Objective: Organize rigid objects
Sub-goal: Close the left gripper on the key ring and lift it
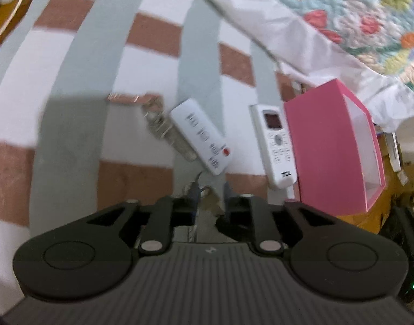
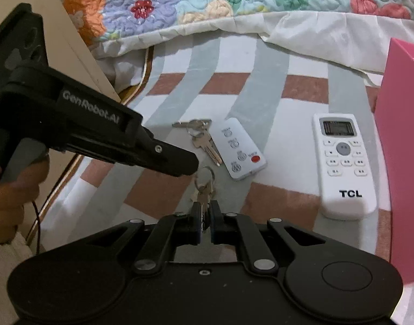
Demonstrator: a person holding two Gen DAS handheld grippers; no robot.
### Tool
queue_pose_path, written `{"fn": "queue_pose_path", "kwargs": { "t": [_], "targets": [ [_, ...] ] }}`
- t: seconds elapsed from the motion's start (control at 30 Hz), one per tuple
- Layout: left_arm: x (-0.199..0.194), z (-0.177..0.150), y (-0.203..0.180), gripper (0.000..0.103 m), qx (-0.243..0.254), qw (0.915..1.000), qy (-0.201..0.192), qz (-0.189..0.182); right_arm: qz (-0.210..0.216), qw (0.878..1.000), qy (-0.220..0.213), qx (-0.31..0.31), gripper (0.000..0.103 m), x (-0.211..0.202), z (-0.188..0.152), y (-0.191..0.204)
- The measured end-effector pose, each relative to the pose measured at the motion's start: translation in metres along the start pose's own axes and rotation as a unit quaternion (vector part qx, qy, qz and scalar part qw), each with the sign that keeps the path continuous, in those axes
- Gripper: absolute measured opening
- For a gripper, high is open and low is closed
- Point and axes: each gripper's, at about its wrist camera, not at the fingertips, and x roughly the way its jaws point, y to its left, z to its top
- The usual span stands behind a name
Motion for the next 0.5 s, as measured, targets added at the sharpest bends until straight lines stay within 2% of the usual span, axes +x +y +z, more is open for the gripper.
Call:
{"fn": "queue_pose_path", "kwargs": {
  "t": [0.07, 0.17, 0.23, 0.27, 0.3, 0.4, 0.47, 0.5],
  "targets": [
    [0.008, -0.001, 0.004, 0.033, -0.010, 0.9998, 0.016, 0.007, -0.010, 1.000, 0.007, -0.007, 0.008, 0.002, -0.003, 0.001],
    [0.019, -0.004, 0.004, 0.040, -0.005, 0.9990, 0.023, 0.037, -0.005, 1.000, 0.007, -0.011, 0.010, 0.001, -0.004, 0.001],
    [0.021, -0.004, 0.000, 0.047, 0.005, 0.9992, 0.019, 0.034, 0.000, 1.000, 0.009, -0.011, 0.012, 0.002, -0.004, 0.001],
    [0.023, -0.005, -0.002, 0.053, 0.009, 0.9993, 0.017, 0.031, 0.000, 1.000, 0.012, -0.010, 0.012, 0.004, -0.004, 0.001],
    [0.024, -0.006, -0.004, 0.062, 0.010, 0.9995, 0.014, 0.027, -0.002, 1.000, 0.016, -0.010, 0.016, 0.005, -0.004, 0.001],
    [0.027, -0.008, -0.012, 0.071, 0.014, 0.9995, 0.008, 0.025, -0.003, 1.000, 0.018, -0.012, 0.037, 0.006, -0.003, 0.006],
    [0.028, -0.010, -0.016, 0.067, 0.014, 0.9993, 0.001, 0.034, -0.003, 1.000, 0.019, -0.023, 0.048, 0.009, -0.003, 0.013],
    [0.029, -0.011, -0.018, 0.040, 0.014, 0.9991, -0.001, 0.039, -0.009, 0.999, 0.019, -0.031, 0.050, 0.011, -0.002, 0.017]
  ]
}}
